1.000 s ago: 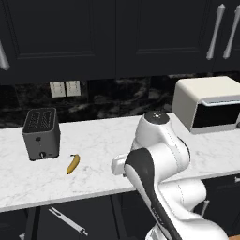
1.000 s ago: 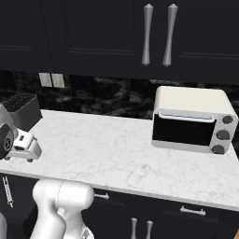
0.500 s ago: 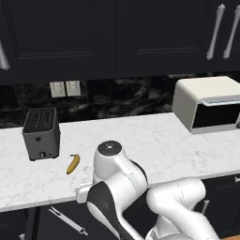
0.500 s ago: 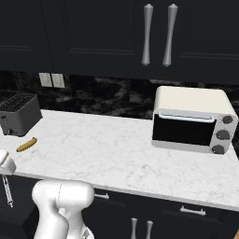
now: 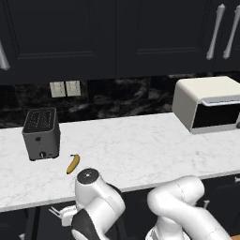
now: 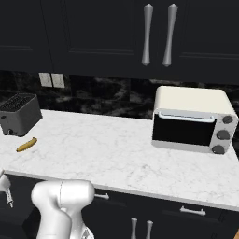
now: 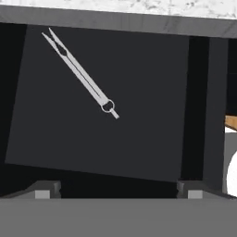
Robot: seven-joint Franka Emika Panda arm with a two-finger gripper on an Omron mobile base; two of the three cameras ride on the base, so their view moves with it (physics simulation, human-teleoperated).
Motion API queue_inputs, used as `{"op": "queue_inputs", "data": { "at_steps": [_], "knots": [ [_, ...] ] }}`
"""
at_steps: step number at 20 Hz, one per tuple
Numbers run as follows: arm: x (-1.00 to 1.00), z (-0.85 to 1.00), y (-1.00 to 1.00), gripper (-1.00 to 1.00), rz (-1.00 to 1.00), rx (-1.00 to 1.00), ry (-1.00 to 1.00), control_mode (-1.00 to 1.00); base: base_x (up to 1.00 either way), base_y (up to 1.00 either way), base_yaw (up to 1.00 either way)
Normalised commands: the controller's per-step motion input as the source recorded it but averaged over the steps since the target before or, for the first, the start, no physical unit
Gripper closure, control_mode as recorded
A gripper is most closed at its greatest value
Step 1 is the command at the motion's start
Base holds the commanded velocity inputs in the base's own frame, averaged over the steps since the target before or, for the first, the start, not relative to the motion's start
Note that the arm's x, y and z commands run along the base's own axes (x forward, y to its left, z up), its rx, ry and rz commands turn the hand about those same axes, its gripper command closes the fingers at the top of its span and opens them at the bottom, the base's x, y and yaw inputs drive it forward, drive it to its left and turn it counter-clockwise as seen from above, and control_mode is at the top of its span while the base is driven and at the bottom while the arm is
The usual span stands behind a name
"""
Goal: Pick the tongs from the drawer and place it on the counter.
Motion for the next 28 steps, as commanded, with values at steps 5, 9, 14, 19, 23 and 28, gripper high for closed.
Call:
{"op": "queue_inputs", "data": {
  "at_steps": [5, 9, 14, 19, 23, 28],
  "knots": [
    [0.02, -0.68, 0.49, -1.00, 0.00, -0.09, 0.05, -1.00, 0.00, 0.00, 0.00],
    [0.21, -0.45, 0.38, -1.00, 0.00, -0.05, 0.17, -1.00, 0.00, 0.00, 0.00],
    [0.37, -0.40, 0.49, -1.00, 0.00, -0.06, 0.20, -1.00, 0.00, 0.00, 0.00],
    [0.36, -0.39, 0.44, -1.00, 0.00, -0.05, 0.09, -1.00, 0.00, 0.00, 0.00],
    [0.10, -0.48, 0.44, -1.00, 0.00, -0.06, 0.01, -1.00, 0.00, 0.00, 0.00],
    [0.00, -0.58, 0.39, -1.00, 0.00, -0.07, 0.00, -1.00, 0.00, 0.00, 0.00]
  ]
}}
